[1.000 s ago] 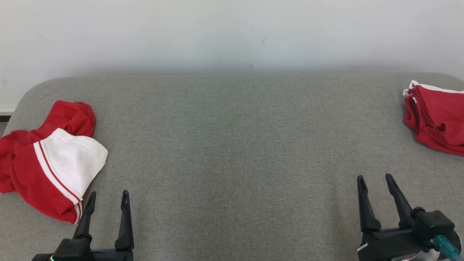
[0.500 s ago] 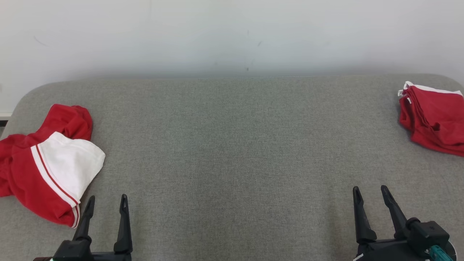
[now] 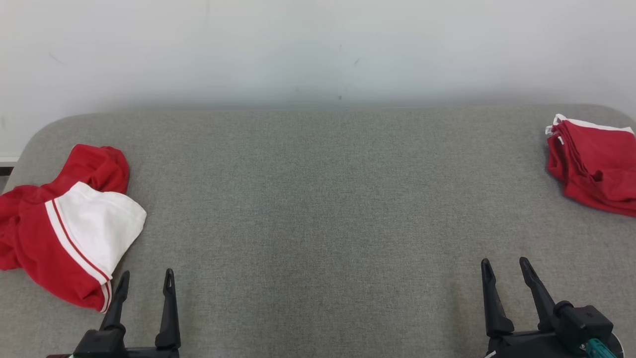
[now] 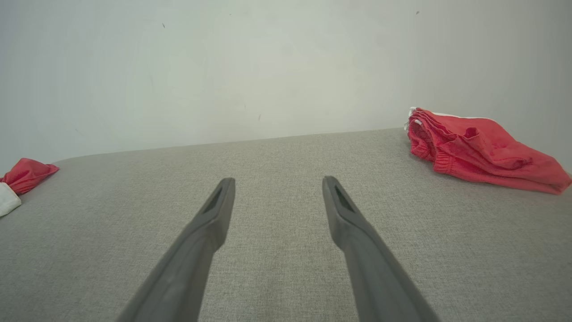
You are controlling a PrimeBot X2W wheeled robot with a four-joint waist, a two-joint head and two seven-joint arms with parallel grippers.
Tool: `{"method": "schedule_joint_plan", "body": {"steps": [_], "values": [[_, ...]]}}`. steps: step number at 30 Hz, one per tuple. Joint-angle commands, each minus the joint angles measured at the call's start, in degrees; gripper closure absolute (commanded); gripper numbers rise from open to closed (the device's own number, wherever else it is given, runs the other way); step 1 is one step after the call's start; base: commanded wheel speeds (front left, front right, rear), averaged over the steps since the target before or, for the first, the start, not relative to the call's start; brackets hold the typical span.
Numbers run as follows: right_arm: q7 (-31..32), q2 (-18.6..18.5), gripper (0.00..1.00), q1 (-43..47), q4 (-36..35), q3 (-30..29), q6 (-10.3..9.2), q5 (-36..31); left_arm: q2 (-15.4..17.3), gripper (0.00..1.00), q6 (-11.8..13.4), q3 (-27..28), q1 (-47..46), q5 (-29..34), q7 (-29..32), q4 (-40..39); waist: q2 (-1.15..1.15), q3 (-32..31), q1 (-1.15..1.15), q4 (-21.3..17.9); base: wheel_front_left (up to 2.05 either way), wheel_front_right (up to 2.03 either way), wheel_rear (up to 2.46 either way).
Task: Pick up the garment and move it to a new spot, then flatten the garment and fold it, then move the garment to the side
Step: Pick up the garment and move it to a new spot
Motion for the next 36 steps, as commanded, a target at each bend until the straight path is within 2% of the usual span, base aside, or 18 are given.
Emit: {"method": "schedule_joint_plan", "body": {"steps": [1, 6, 11, 27, 36], "values": [[0.0, 0.1, 0.0, 0.5, -0.1, -0.1, -0.16, -0.2, 0.0, 0.0, 0.0, 0.2, -0.4, 0.5, -0.2, 0.1, 0.0, -0.1, 0.0, 0.1, 0.0, 0.0, 0.0], [0.2, 0.2, 0.0, 0.7, -0.2, 0.0, -0.16, -0.1, 0.2, 0.0, -0.2, 0.0, -0.7, 0.4, -0.2, 0.6, 0.0, -0.3, 0.0, 1.2, 0.0, 0.0, 0.0], [0.1, 0.4, 0.0, 1.2, -0.2, 0.2, -0.16, 0.2, 0.3, 0.0, -0.1, -0.2, -0.8, 0.7, -0.2, 0.8, 0.0, -0.5, 0.0, 4.1, 0.0, 0.0, 0.0], [0.2, 0.7, 0.0, 1.9, 1.2, 0.6, -0.16, 0.6, 0.5, 0.0, 0.7, -0.1, 0.5, -0.2, -0.2, 2.2, 0.0, -1.4, 0.0, 19.0, 0.0, 0.0, 0.0], [0.7, 0.8, 0.0, 2.0, 1.0, 1.2, -0.16, 0.5, 1.0, 0.0, 1.0, 1.1, 1.1, -0.6, -0.2, 2.5, 0.0, -1.4, 0.0, 24.9, 0.0, 0.0, 0.0]]}}
